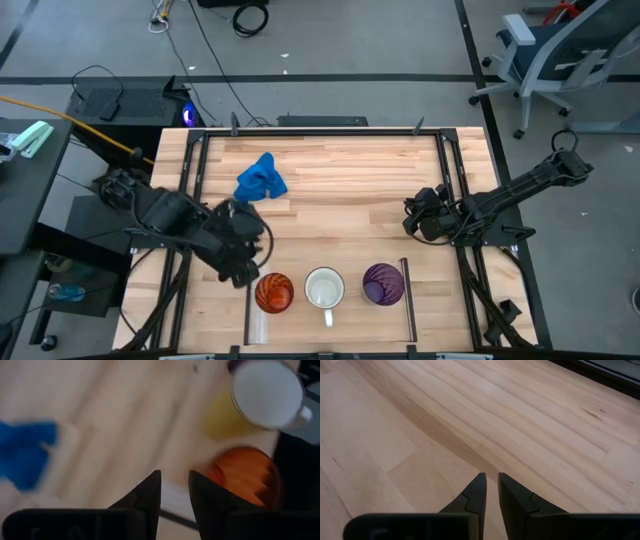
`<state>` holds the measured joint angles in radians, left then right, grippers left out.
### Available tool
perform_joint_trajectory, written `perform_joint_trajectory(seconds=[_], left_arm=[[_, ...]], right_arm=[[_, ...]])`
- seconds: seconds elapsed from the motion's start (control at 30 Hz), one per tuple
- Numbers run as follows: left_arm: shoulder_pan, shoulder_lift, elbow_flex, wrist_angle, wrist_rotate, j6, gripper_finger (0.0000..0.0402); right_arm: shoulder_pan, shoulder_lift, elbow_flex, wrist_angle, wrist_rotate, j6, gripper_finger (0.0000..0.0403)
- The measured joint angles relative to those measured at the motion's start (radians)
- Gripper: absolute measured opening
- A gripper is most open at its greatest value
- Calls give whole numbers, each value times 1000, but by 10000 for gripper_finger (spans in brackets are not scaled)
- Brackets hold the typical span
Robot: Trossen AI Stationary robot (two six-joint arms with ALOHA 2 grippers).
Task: Stack small to large cups/mugs on shelf
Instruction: Return to Home Position
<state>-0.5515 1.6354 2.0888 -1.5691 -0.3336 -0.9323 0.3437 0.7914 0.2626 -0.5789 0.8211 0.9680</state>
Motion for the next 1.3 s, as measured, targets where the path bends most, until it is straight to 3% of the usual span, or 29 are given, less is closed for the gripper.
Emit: perform_joint_trajectory(seconds=[0.1,0.23,0.37,0.5,0.77,0.97,1.07,1.3], left_arm=[[5,-26,0,0,-138,129,105],[5,-55,0,0,-405,300,98],[12,-74,0,0,-660,378,92],[50,-95,0,-1,-785,387,86],[201,-110,-23,-2,-784,395,73],[339,-146,-221,89,-746,401,57],[407,-200,-377,265,-651,501,45],[562,-393,-780,992,-328,896,14]], right_arm=[[0,0,0,0,-4,0,55],[0,0,0,0,-11,0,55],[0,0,0,0,-11,0,55],[0,0,0,0,-11,0,55],[0,0,0,3,-11,0,55],[0,0,0,16,-11,-2,55],[0,0,0,37,-13,-17,55],[0,-2,5,161,-15,-140,55]])
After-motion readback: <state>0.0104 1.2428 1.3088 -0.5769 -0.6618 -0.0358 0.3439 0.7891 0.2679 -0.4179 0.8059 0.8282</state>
